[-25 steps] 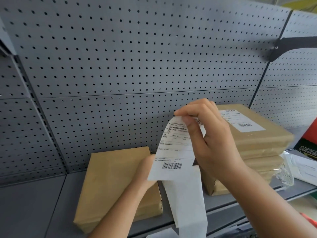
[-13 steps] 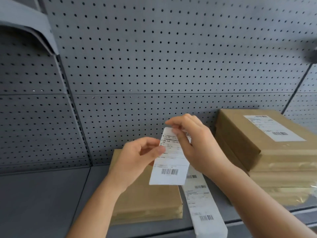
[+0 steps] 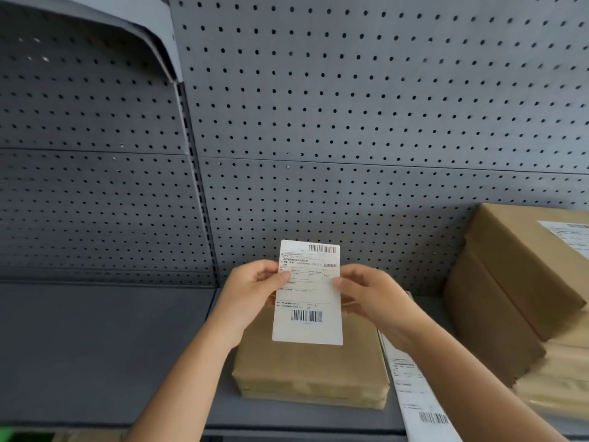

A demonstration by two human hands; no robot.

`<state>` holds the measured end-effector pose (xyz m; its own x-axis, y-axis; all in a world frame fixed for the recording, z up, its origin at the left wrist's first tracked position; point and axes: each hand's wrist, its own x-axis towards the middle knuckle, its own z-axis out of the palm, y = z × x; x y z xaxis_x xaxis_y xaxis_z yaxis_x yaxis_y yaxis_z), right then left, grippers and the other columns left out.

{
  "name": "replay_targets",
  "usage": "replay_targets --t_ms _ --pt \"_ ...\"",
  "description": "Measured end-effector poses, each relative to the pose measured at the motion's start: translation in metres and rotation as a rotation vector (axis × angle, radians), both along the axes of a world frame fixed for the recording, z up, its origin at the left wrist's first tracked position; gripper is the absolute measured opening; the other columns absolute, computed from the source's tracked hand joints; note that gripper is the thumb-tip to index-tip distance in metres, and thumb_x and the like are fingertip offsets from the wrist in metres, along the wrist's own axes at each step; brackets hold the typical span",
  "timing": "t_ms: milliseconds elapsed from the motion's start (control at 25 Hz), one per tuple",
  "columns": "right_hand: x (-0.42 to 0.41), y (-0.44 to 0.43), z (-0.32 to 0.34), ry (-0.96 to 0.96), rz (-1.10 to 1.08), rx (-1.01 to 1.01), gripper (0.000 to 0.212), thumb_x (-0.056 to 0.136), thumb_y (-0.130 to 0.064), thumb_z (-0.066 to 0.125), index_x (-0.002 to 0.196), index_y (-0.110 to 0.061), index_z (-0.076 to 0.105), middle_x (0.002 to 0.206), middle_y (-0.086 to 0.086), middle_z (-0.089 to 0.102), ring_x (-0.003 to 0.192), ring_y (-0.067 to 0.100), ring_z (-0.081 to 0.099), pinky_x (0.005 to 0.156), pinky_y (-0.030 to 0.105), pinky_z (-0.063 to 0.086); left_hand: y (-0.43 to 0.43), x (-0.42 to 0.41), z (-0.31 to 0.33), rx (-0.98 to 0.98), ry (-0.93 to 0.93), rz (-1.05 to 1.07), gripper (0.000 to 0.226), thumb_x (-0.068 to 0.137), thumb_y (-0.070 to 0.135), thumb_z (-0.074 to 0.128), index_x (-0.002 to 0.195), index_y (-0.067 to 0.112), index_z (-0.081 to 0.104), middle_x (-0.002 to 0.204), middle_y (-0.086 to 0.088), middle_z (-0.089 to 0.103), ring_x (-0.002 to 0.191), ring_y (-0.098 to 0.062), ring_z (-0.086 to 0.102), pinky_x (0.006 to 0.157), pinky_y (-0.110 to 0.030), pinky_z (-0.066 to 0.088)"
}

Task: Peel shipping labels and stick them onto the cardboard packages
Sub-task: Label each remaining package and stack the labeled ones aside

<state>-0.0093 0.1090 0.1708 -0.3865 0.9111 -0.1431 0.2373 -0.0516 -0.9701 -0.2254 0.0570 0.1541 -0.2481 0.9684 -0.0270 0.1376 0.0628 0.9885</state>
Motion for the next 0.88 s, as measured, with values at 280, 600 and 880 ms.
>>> replay_targets --t_ms 280,600,880 --pt "-0.017 0.011 -0.043 -0.207 -0.123 0.075 0.013 0.097 -0.010 0.058 0.101 -0.013 0.070 0.090 0.006 0.077 0.078 0.019 0.074 0.067 0.027 0.061 0.015 -0.008 -0.034 -0.110 0.250 -0.003 0.012 0.092 0.015 0.073 0.095 0.025 0.078 0.088 0.006 0.081 0.081 -0.008 0.077 0.080 -0.039 0.064" --pt "-0.017 0.019 -0.056 -0.465 -0.163 0.226 0.033 0.097 -0.017 0.059 0.130 -0.020 0.055 0.084 -0.004 0.065 0.080 0.010 0.062 0.071 0.031 0.055 0.033 0.006 -0.051 -0.187 0.522 -0.022 0.017 0.092 0.023 0.074 0.109 0.021 0.075 0.084 0.009 0.075 0.072 0.000 0.065 0.058 -0.016 0.041" --pt "-0.022 0.018 -0.065 -0.585 -0.138 0.244 0.041 0.096 -0.014 0.055 0.135 -0.020 0.049 0.078 -0.012 0.058 0.071 0.005 0.055 0.061 0.026 0.047 0.041 0.015 -0.058 -0.251 0.638 0.020 0.034 0.089 0.023 0.078 0.120 0.017 0.066 0.087 0.008 0.070 0.096 -0.017 0.066 0.067 -0.027 0.044"
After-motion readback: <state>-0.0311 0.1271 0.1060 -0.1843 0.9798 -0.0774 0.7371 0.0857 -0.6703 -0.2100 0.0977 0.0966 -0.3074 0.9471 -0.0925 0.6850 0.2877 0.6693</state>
